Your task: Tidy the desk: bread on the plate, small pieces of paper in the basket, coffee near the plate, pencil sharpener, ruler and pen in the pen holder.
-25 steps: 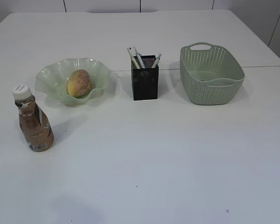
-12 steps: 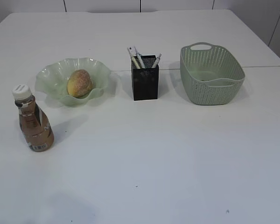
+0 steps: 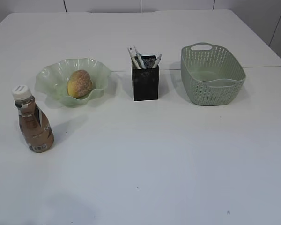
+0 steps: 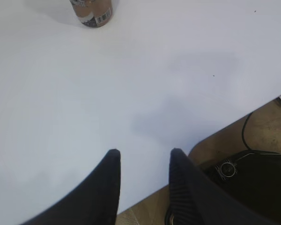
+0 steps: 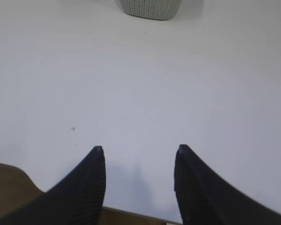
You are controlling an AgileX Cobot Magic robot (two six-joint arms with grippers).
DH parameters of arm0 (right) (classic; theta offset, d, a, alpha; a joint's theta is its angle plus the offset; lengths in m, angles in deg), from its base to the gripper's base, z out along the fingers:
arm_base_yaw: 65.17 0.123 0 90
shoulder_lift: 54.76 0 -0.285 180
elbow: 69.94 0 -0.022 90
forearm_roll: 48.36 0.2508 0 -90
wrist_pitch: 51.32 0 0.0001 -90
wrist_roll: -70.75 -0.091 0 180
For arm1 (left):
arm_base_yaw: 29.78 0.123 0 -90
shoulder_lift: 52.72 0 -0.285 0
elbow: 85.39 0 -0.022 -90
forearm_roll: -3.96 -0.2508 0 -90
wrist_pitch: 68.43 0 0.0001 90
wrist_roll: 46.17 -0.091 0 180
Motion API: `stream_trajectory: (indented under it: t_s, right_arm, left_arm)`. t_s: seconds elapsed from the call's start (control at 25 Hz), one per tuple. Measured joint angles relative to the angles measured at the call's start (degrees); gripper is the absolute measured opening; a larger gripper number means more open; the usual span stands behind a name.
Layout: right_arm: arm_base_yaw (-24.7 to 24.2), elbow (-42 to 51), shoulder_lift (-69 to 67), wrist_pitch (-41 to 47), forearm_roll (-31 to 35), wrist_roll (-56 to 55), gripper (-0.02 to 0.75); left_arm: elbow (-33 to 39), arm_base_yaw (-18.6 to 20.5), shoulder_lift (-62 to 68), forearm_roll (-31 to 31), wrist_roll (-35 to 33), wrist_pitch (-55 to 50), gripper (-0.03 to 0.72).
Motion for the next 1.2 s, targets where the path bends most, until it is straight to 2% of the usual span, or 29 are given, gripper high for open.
stream_trajectory:
  t_s: [0.64,0.84,0.92,1.2]
  right_arm:
    - [-0.12,0.0,0.0,-0.25,0.13,0.13,0.386]
    - [-4.67,0.0,0.0,-0.25,0.24,0.25,0.386]
    - [-8.35,0.0,0.0,-0.25,0.24,0.25,0.386]
    - [-11.49,0.0,4.26,-0.33,0.24,0.25,0.386]
  left_arm:
    - [0.0,0.71,-1.04,0.0,0.0,0.09,0.239]
    - [0.0,8.73,-5.12,0.0,0.0,0.09,0.239]
    - [0.0,11.62,-6.65,0.0,0.0,0.09,0.239]
    - [0.0,19.89,-12.59,0.0,0.0,0.09,0.239]
